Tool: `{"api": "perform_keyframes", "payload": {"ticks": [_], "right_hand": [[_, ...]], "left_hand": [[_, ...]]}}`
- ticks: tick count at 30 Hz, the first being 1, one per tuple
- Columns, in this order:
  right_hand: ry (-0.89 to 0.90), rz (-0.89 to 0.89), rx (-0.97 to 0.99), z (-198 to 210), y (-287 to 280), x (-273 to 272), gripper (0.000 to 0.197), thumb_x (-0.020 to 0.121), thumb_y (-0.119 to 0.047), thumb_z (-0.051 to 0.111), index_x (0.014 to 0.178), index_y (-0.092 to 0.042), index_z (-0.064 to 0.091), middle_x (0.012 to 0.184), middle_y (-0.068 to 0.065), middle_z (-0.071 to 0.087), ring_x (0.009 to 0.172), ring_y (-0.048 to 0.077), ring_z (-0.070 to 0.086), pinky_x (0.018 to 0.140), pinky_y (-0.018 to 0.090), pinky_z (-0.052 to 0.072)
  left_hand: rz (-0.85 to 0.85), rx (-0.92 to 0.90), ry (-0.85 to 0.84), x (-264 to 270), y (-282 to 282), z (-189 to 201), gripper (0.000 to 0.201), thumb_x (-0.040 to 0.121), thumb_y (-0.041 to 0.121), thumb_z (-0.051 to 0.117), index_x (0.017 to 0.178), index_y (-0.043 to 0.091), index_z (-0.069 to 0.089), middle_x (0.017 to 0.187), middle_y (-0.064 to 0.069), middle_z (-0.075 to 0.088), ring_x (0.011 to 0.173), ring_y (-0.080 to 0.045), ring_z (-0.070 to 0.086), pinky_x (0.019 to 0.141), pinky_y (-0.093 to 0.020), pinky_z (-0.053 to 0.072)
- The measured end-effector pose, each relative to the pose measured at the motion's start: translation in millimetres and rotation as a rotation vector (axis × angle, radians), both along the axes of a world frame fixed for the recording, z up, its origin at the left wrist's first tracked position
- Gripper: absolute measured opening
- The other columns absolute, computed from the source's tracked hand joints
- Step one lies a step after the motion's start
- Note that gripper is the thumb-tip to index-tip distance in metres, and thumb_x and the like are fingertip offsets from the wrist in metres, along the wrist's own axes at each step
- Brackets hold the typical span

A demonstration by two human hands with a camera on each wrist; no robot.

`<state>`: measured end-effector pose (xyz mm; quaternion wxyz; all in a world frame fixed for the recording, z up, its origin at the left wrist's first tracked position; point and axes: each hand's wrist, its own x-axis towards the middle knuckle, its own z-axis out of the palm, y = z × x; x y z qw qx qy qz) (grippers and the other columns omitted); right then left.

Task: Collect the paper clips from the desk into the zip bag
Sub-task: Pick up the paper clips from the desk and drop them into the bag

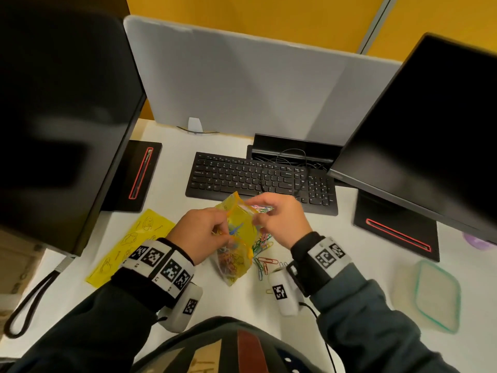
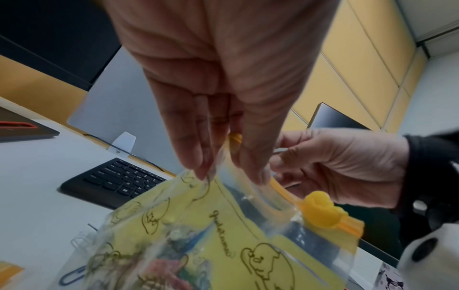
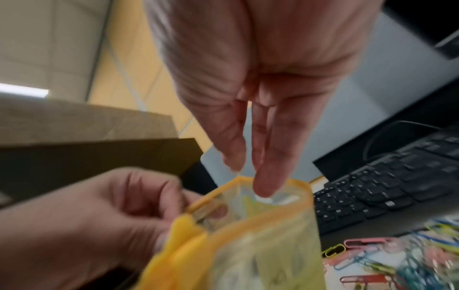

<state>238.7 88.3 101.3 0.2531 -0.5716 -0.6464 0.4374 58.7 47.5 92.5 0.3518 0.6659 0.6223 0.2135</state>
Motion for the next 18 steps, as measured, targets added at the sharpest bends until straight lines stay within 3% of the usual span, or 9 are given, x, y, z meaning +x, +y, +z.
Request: {"api": "perform_keyframes", "payload": {"ticks": [2, 4, 5, 7, 10, 13, 15, 18], "right_hand": [[0.072, -0.168, -0.045, -11.8, 7.9, 14.2, 0.039, 0.078, 0.014, 0.052, 0.094, -0.019, 0.068, 0.107, 0.002, 0.067, 0.068, 0.026, 0.067, 0.069, 0.044, 0.059], [-0.153, -0.222, -0.027, -29.4, 20.4, 33.2, 0.039, 0.081, 0.010, 0.053, 0.107, -0.017, 0.065, 0.117, 0.006, 0.065, 0.082, 0.022, 0.064, 0.082, 0.038, 0.056], [-0.347, -0.161, -0.059, -39.0, 24.5, 42.1, 0.043, 0.082, 0.004, 0.057, 0.120, -0.016, 0.058, 0.126, 0.007, 0.059, 0.095, 0.024, 0.062, 0.088, 0.032, 0.051], [-0.630, 0.054, -0.181, -57.9, 25.2, 51.9, 0.070, 0.080, -0.017, 0.069, 0.141, -0.017, 0.035, 0.149, 0.010, 0.035, 0.126, 0.028, 0.046, 0.106, 0.035, 0.039], [-0.711, 0.224, -0.258, -81.5, 16.4, 52.9, 0.107, 0.068, -0.054, 0.073, 0.149, -0.021, 0.010, 0.158, 0.006, 0.008, 0.144, 0.028, 0.015, 0.118, 0.043, 0.020], [-0.720, 0.277, -0.271, -88.8, 0.7, 47.3, 0.121, 0.059, -0.060, 0.075, 0.149, -0.023, 0.004, 0.159, 0.002, 0.004, 0.146, 0.024, 0.008, 0.119, 0.041, 0.016], [-0.757, 0.304, -0.252, -89.8, -13.0, 43.0, 0.107, 0.067, -0.043, 0.077, 0.149, -0.021, 0.010, 0.158, 0.002, 0.012, 0.144, 0.024, 0.016, 0.116, 0.037, 0.023], [-0.755, 0.255, -0.050, -98.6, -29.7, 41.1, 0.056, 0.085, -0.012, 0.056, 0.138, -0.019, 0.039, 0.141, 0.006, 0.046, 0.126, 0.024, 0.042, 0.100, 0.031, 0.040]], "left_hand": [[0.013, -0.010, 0.005, -3.7, -0.2, -1.8, 0.014, 0.067, 0.014, 0.077, 0.067, 0.007, 0.065, 0.099, -0.002, 0.069, 0.109, -0.013, 0.058, 0.084, -0.036, 0.052], [0.015, -0.015, 0.021, -5.3, 0.7, -3.0, 0.013, 0.068, 0.013, 0.076, 0.068, 0.008, 0.064, 0.098, -0.005, 0.069, 0.109, -0.015, 0.059, 0.083, -0.037, 0.052], [0.012, -0.016, 0.026, -5.0, 1.3, -3.1, 0.013, 0.068, 0.013, 0.076, 0.067, 0.008, 0.064, 0.101, -0.005, 0.069, 0.109, -0.015, 0.059, 0.083, -0.036, 0.052], [0.002, -0.017, 0.028, -3.5, 2.0, -3.2, 0.013, 0.068, 0.013, 0.076, 0.067, 0.008, 0.064, 0.108, -0.005, 0.068, 0.112, -0.014, 0.058, 0.086, -0.034, 0.051], [0.008, -0.021, 0.017, -2.7, 1.8, -3.8, 0.014, 0.067, 0.014, 0.077, 0.066, 0.009, 0.064, 0.119, -0.003, 0.064, 0.115, -0.010, 0.055, 0.089, -0.030, 0.050], [0.031, -0.033, 0.007, -4.3, 1.1, -4.0, 0.014, 0.067, 0.014, 0.078, 0.066, 0.010, 0.065, 0.118, -0.002, 0.064, 0.114, -0.009, 0.055, 0.090, -0.030, 0.049], [0.039, -0.039, 0.004, -5.3, 1.2, -3.8, 0.014, 0.067, 0.014, 0.078, 0.065, 0.010, 0.065, 0.111, -0.003, 0.067, 0.113, -0.012, 0.057, 0.089, -0.032, 0.050], [0.049, -0.043, -0.006, -4.8, 2.1, -3.9, 0.014, 0.067, 0.014, 0.078, 0.065, 0.010, 0.065, 0.106, -0.005, 0.068, 0.109, -0.016, 0.059, 0.087, -0.037, 0.051]]}}
